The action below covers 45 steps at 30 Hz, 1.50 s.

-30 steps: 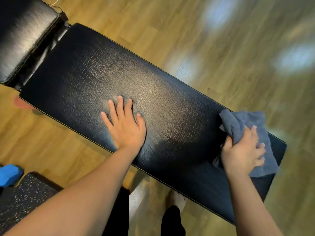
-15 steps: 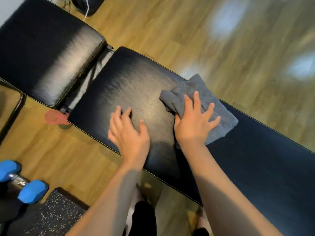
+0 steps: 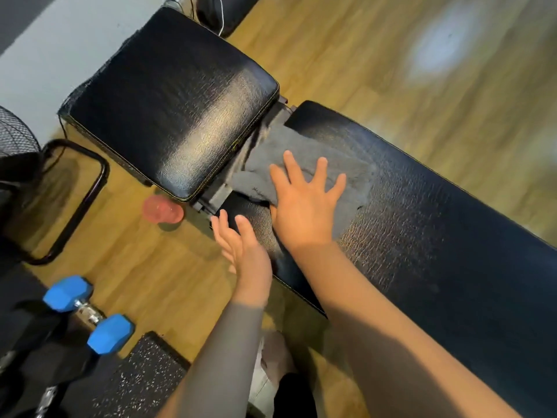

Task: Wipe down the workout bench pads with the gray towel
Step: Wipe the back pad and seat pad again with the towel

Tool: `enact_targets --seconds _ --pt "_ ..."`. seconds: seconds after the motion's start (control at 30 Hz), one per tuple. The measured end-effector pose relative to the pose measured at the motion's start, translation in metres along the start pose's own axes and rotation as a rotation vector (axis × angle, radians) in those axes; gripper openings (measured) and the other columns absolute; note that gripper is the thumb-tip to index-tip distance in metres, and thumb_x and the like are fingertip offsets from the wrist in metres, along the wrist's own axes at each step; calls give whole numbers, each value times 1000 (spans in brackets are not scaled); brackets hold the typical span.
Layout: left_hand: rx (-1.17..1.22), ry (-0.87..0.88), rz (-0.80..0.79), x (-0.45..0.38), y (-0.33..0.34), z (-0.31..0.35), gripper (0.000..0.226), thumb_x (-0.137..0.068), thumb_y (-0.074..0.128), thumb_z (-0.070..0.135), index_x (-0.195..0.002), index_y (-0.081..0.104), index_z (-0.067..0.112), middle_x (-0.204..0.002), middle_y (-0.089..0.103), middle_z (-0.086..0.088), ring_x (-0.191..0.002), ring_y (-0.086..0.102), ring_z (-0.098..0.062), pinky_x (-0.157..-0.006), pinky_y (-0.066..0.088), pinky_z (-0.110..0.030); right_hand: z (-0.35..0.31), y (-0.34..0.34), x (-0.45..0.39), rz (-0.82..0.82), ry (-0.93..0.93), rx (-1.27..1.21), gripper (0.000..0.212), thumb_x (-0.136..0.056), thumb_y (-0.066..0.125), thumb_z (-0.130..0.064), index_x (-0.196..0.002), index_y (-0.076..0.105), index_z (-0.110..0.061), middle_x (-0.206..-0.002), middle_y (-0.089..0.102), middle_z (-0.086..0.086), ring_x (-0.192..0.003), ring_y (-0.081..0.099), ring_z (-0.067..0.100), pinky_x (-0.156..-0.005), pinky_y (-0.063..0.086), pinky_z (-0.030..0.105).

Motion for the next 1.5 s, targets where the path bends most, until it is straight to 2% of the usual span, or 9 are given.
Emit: enact_targets --seconds 0.13,0.37,0.5,0.6,0.77,0.97,1.13,1.33,1.5 --pt "142 39 -96 -3 -15 -7 67 -95 35 57 -153 24 25 -158 25 5 -146 25 -15 -121 17 -40 -5 11 42 -31 -105 4 59 -86 66 -25 -140 44 -30 -161 31 -4 -143 21 54 -107 13 77" --pt "-134 179 -66 72 -13 -26 57 -95 57 11 -147 35 4 -150 36 -17 -141 34 -28 -114 22 -24 50 19 146 67 -231 49 35 -95 59 -39 -129 59 -35 -150 50 -5 -132 45 52 -101 32 72" --pt "-282 192 -179 155 -4 -63 66 -87 46 38 -144 42 5 -152 38 -14 -144 33 -29 -119 22 -38 120 9 208 -20 -257 127 44 -91 51 -35 -134 55 -34 -154 45 -2 -133 42 54 -101 31 74" --pt "-575 256 -224 229 7 -92 81 -85 25 62 -149 40 15 -163 27 -1 -147 31 -22 -120 13 -40 185 -3 260 -114 -214 139 58 -79 76 -26 -133 56 -31 -154 45 2 -132 41 57 -99 33 76" --pt "-893 167 -495 356 24 -141 97 -76 -1 71 -160 8 24 -168 -8 8 -155 -3 -13 -119 -15 -34 305 -22 353 -361 -128 201 88 -49 96 -35 -128 59 -32 -146 54 3 -126 46 52 -85 47 74" --pt "-723 -13 -632 484 36 -167 63 -102 32 54 -155 30 20 -166 16 5 -154 7 -14 -125 9 -33 408 -50 417 -492 -106 222 59 -102 44 -32 -154 17 -43 -167 -8 -10 -150 4 44 -117 16 65" --pt "-591 -67 -714 571 13 -158 45 -105 33 46 -125 61 18 -136 54 -2 -135 45 -19 -111 31 -28 451 -80 459 -608 -66 195 75 -92 64 -23 -150 20 -39 -167 -2 -8 -148 9 42 -114 22 66" --pt "-458 -90 -533 598 -27 -141 44 -105 34 45 -104 63 11 -96 59 3 -93 55 -16 -90 45 -37 473 -95 478 -731 -76 180 71 -94 60 -17 -150 23 -39 -166 2 -13 -145 19 40 -110 30 64" --pt "-307 -89 -358 632 -15 -153 39 -103 43 43 -99 66 12 -105 70 -6 -105 63 -25 -97 45 -39 500 -111 495 -743 -188 250 80 -89 66 -17 -150 19 -39 -165 5 -12 -140 27 39 -105 35 62"
Point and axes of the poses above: each hand's wrist, its own x-axis away from the middle knuckle, its own y-axis out of the palm, z = x × y, the point moved 2 cm from there along -x, towards the middle knuckle
